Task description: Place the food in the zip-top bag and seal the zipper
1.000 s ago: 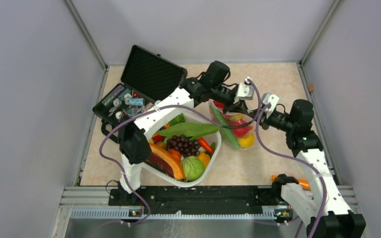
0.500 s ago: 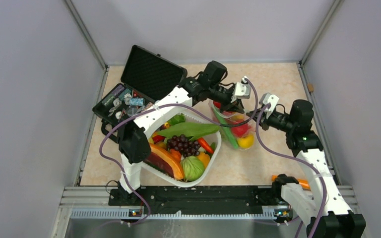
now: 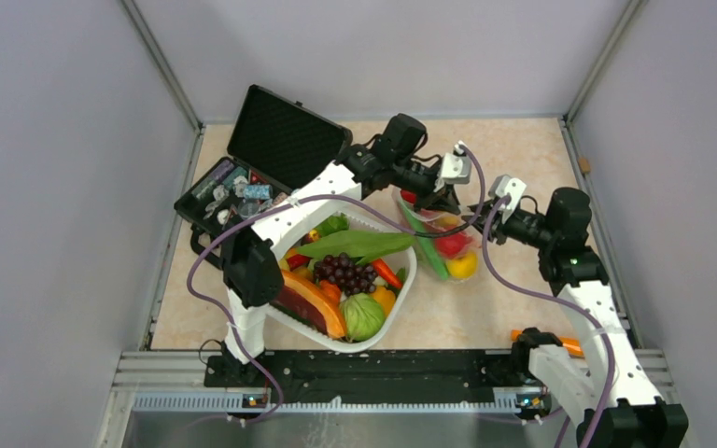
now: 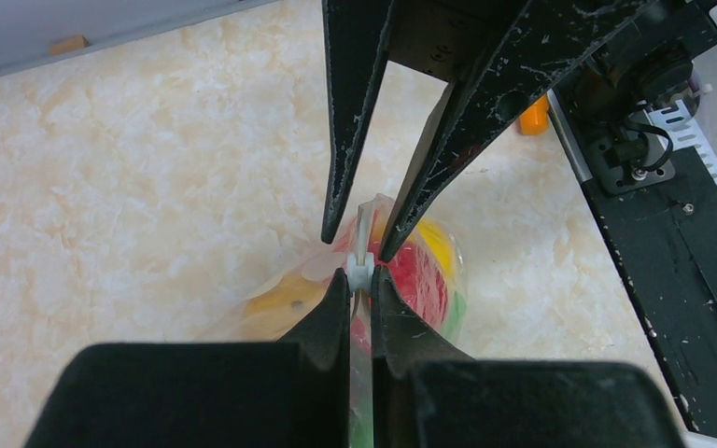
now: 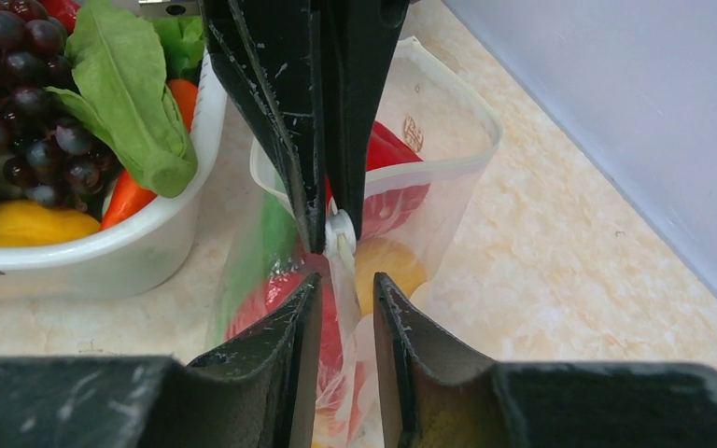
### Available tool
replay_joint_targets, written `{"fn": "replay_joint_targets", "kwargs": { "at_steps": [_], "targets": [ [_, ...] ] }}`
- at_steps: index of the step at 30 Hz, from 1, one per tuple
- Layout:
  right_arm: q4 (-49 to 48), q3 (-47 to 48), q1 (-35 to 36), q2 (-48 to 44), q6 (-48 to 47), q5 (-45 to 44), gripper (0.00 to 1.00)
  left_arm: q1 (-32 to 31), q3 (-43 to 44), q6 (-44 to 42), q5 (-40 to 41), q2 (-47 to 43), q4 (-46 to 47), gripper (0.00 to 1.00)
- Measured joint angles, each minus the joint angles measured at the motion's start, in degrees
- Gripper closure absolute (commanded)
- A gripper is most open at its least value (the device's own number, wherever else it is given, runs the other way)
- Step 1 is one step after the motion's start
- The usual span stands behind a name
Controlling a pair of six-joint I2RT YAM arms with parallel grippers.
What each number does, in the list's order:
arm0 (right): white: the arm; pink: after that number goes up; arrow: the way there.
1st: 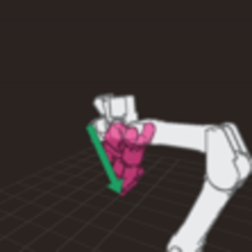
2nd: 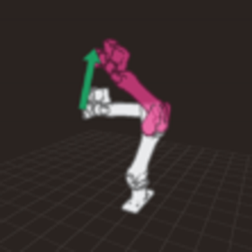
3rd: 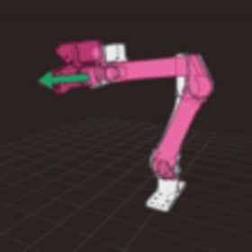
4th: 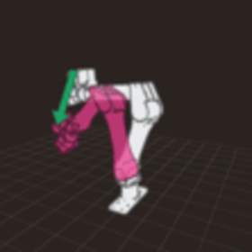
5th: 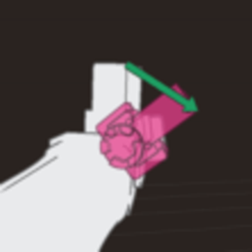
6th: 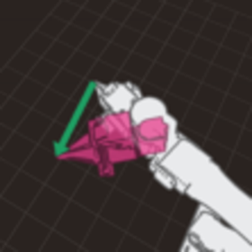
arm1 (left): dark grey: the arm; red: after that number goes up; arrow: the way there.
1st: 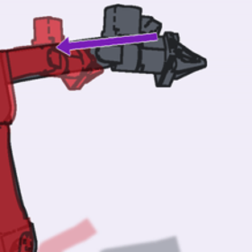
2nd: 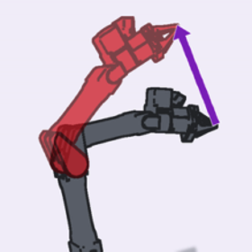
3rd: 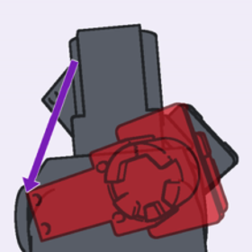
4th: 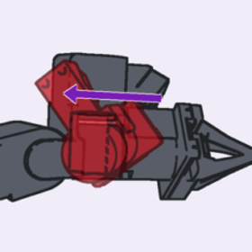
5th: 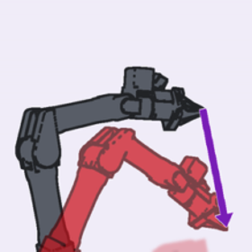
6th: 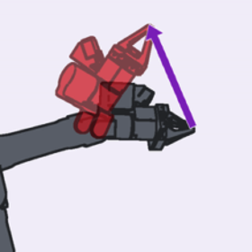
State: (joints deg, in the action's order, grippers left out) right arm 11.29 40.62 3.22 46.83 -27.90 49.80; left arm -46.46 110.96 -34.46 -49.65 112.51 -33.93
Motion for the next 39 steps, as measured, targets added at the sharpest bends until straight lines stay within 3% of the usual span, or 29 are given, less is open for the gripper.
{"fn": "replay_joint_targets", "kwargs": {
  "at_steps": [12, 21, 24, 28, 33, 39],
  "targets": [
    [-0.9, 0.0, 0.0, -1.6, 0.0, 0.5, 0.81, -0.8, 0.5, -1.1, 0.2, 0.0, -2.4, 1.00],
    [-0.6, 0.0, 0.0, -1.1, -0.5, 1.9, 0.96, -1.0, 1.2, -1.3, 0.3, 0.0, -3.0, 1.00],
    [-0.5, 0.0, 0.0, -0.9, -0.5, 2.3, 0.95, -1.1, 1.4, -1.4, 0.5, 0.0, -3.2, 1.00],
    [-0.6, 0.0, 0.0, -0.9, -0.5, 2.4, 0.88, -1.1, 1.4, -1.4, 0.6, 0.0, -3.4, 1.00],
    [-0.6, 0.0, 0.0, -0.9, -0.5, 2.4, 1.00, -1.2, 1.5, -1.4, 0.7, 0.0, -3.4, 1.00],
    [-0.5, 0.0, 0.0, -0.2, -0.6, 2.8, 1.00, -1.2, 2.2, -1.5, 1.2, 0.5, -4.1, 1.00]
  ]
}}
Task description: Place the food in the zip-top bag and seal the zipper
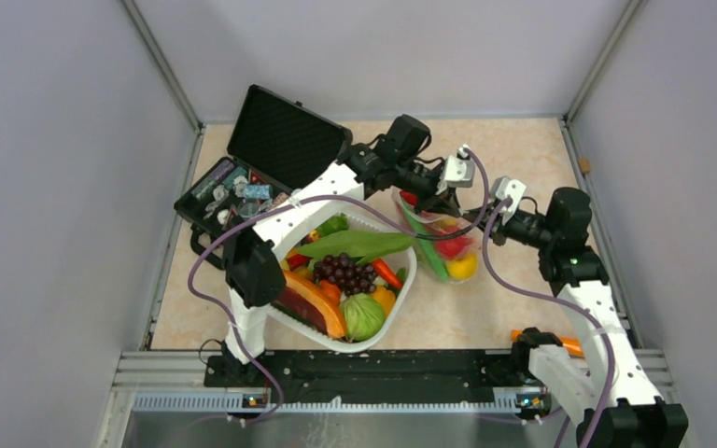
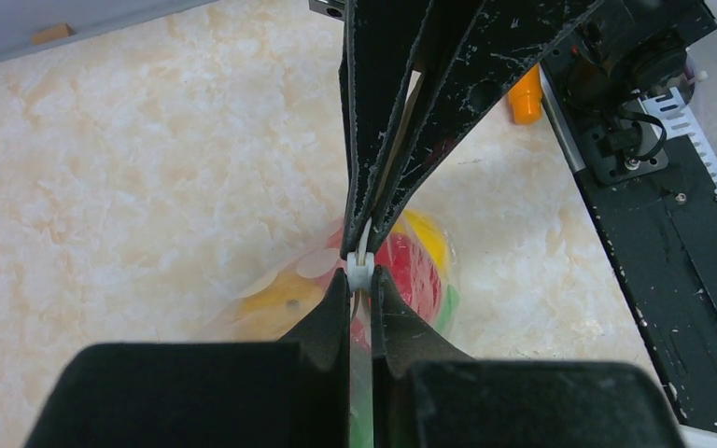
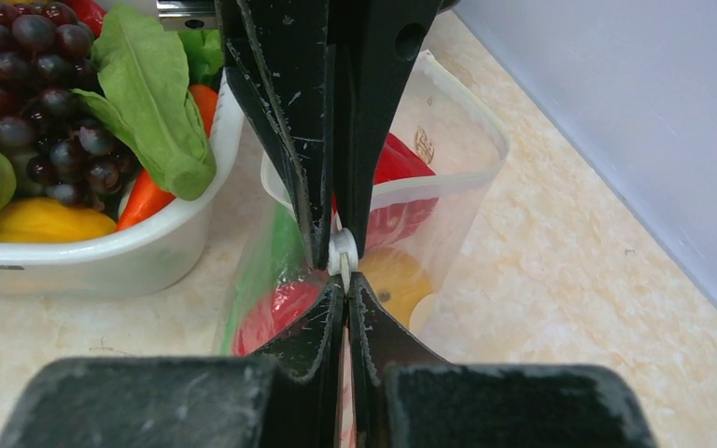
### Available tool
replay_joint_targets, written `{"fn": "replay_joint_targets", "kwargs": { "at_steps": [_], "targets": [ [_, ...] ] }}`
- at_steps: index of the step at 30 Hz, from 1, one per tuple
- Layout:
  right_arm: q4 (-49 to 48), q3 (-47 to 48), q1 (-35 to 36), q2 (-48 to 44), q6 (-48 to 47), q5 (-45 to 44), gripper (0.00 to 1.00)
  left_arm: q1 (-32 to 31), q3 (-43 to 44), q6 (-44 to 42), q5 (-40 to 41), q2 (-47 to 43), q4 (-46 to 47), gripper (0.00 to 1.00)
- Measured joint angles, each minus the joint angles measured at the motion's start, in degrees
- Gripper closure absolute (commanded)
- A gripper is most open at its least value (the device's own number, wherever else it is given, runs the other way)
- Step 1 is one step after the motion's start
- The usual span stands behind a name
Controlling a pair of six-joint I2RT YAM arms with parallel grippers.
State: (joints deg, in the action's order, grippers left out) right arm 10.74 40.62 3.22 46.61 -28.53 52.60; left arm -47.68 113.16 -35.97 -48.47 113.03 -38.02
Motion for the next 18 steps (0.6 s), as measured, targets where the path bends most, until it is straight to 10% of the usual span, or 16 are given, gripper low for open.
{"fn": "replay_joint_targets", "kwargs": {
  "at_steps": [18],
  "targets": [
    [0.9, 0.0, 0.0, -0.2, 0.2, -1.9, 1.00, 0.7, -2.3, -1.1, 4.0, -0.4, 1.3, 1.00]
  ]
}}
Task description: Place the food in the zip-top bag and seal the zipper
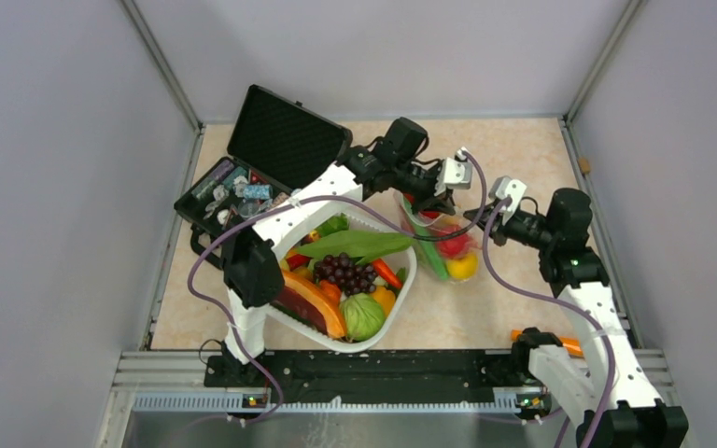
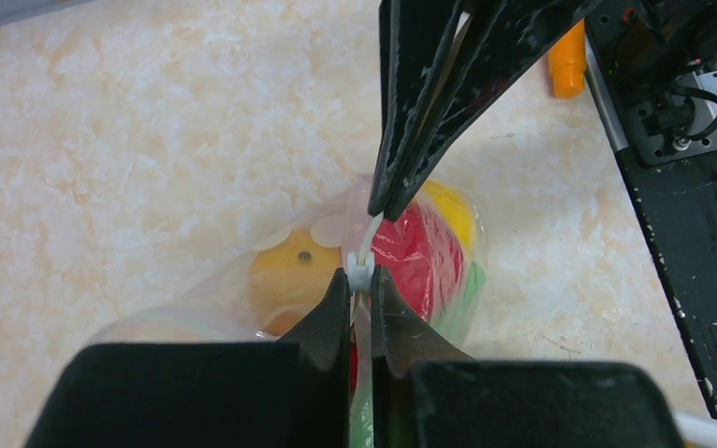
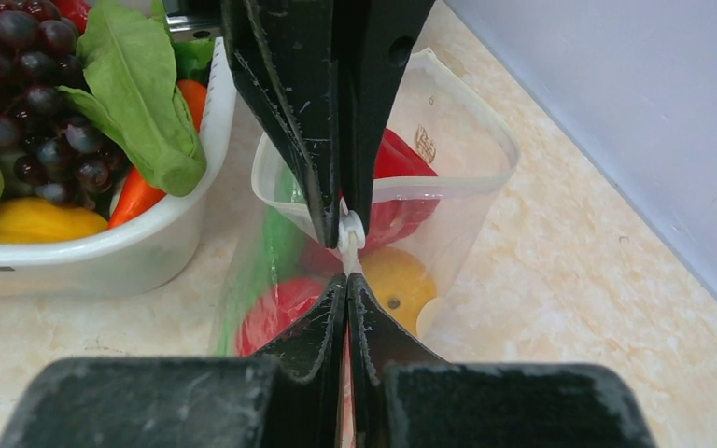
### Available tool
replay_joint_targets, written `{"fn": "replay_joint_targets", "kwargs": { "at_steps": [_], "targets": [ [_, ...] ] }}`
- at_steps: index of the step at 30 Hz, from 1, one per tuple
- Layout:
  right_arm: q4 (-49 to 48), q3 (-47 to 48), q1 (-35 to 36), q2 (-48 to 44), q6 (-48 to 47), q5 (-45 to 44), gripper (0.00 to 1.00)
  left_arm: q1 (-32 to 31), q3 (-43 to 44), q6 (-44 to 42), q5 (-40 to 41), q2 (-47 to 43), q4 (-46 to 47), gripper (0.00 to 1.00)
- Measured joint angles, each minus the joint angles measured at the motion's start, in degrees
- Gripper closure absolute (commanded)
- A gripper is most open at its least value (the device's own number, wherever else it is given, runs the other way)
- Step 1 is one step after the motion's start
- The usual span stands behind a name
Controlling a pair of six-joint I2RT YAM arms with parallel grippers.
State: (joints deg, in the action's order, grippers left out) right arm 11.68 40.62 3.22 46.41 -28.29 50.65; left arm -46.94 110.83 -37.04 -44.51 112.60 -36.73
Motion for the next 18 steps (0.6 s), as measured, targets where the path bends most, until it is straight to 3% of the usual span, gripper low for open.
{"fn": "replay_joint_targets", "kwargs": {
  "at_steps": [5, 6, 10, 18],
  "targets": [
    [-0.1, 0.0, 0.0, -1.1, 0.0, 0.2, 1.00, 0.9, -0.9, 0.1, 1.7, 0.0, -0.3, 1.00],
    [-0.2, 0.0, 0.0, -1.2, 0.0, 0.2, 0.97, 1.0, -0.9, 0.1, 1.8, 0.0, -0.3, 1.00],
    [-0.3, 0.0, 0.0, -0.8, 0.3, -0.1, 0.69, 1.2, -0.9, 0.5, 0.8, 0.0, -0.2, 1.00],
    [-1.4, -0.1, 0.0, -1.2, 0.4, -1.6, 0.61, 0.7, -0.9, 1.0, -1.9, 0.0, -0.2, 1.00]
  ]
}}
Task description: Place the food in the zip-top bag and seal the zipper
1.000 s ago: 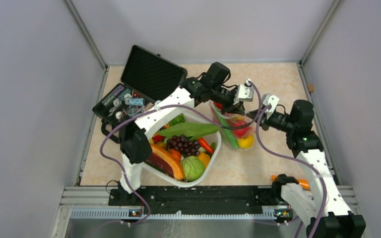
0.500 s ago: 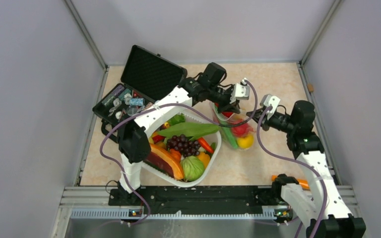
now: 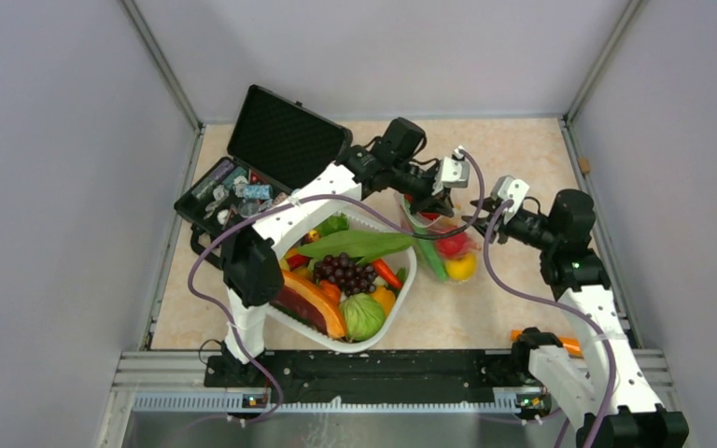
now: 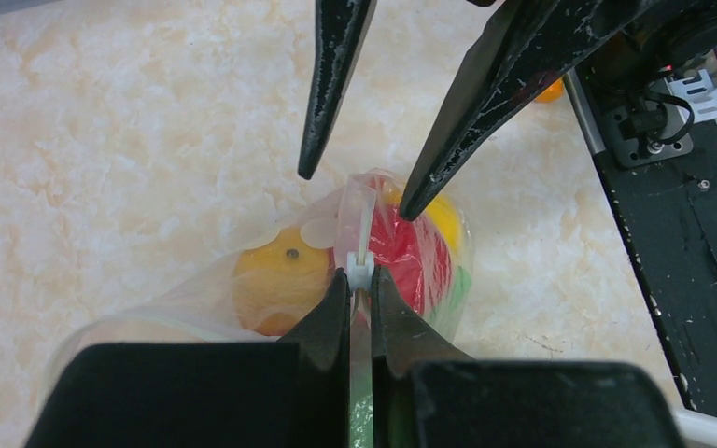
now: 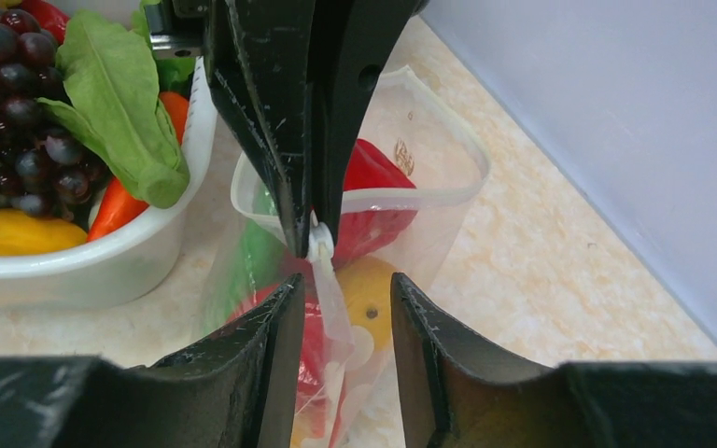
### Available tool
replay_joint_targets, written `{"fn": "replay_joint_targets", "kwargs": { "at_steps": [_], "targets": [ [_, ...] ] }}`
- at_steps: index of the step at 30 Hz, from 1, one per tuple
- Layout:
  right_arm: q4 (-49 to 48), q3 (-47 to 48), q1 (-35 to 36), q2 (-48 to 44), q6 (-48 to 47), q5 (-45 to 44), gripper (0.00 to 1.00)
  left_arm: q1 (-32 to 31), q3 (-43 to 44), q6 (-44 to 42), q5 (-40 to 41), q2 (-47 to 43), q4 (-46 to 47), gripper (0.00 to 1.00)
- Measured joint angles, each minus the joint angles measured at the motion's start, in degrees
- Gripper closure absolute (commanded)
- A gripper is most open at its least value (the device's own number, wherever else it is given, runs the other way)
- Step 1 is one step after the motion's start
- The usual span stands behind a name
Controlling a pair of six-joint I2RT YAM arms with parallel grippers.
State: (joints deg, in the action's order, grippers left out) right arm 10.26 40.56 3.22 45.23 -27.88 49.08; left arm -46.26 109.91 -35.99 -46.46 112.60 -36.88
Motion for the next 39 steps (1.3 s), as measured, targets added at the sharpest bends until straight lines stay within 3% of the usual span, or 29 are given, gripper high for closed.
{"fn": "replay_joint_targets", "kwargs": {
  "at_steps": [4, 10, 13, 16, 39],
  "targets": [
    [-1.0, 0.0, 0.0, -0.4, 0.0, 0.3, 0.64, -0.7, 0.4, 0.0, -0.2, 0.0, -0.3, 1.00],
    [0.4, 0.0, 0.0, 0.3, -1.0, 1.7, 0.84, -1.4, 0.7, 0.0, -0.2, 0.0, -0.3, 1.00],
    [1.9, 0.0, 0.0, 1.0, -2.1, 2.5, 0.86, -1.4, 0.8, 0.1, -0.2, 0.0, -0.3, 1.00],
    [2.6, 0.0, 0.0, 1.5, -2.4, 3.8, 0.96, -1.5, 0.8, 0.1, -0.2, 0.0, -0.3, 1.00],
    [2.6, 1.1, -0.1, 1.2, 0.0, 4.2, 1.00, -1.8, 1.3, -0.6, 3.3, -0.7, -1.1, 1.00]
  ]
}}
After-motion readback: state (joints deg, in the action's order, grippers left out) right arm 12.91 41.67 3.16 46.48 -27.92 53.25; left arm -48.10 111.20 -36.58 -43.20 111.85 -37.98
